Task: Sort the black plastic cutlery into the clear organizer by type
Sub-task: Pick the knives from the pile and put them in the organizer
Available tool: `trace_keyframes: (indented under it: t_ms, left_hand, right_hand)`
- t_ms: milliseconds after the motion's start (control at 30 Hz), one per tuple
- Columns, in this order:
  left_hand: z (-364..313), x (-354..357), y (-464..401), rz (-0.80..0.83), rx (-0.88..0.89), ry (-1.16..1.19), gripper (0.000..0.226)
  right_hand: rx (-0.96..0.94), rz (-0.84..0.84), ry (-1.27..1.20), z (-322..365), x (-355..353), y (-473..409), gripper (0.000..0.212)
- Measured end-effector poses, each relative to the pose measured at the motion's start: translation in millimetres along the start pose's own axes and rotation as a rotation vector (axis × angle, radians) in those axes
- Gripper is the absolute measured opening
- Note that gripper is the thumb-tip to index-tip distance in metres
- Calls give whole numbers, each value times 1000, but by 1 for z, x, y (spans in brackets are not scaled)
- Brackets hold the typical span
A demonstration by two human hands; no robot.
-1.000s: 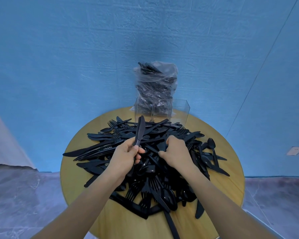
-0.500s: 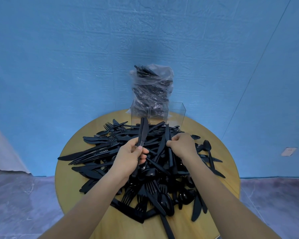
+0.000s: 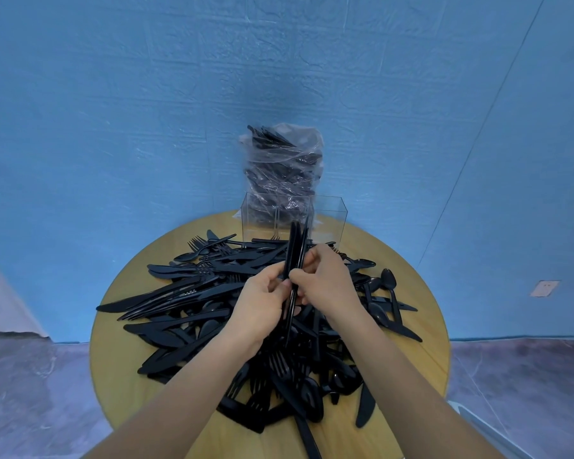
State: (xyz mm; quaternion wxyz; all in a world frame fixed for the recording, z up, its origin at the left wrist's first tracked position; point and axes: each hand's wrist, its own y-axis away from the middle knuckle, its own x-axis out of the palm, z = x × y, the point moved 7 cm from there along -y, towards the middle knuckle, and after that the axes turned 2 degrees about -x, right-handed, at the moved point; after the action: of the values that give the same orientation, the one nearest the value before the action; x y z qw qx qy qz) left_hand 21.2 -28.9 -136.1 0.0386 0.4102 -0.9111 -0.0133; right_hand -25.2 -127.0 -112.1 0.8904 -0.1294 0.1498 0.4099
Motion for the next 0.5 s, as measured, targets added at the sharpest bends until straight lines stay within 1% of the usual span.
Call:
trace_keyframes:
  t_ms: [100,233,367,500]
  left_hand:
    - [0,1,1,47,-12,60,30]
    - [-3,6,3,96,7,54,28]
    - [0,9,3,83,-18,37,29]
    - [-1,11,4,86,-27,2,32]
  right_hand:
    - [9,44,-88,-1,0,3,19]
    - [3,66,-161,-2,-4,6,19]
    - [0,76,-138,1,-6,6,18]
    - [-85,74,13,8,-7,7,14]
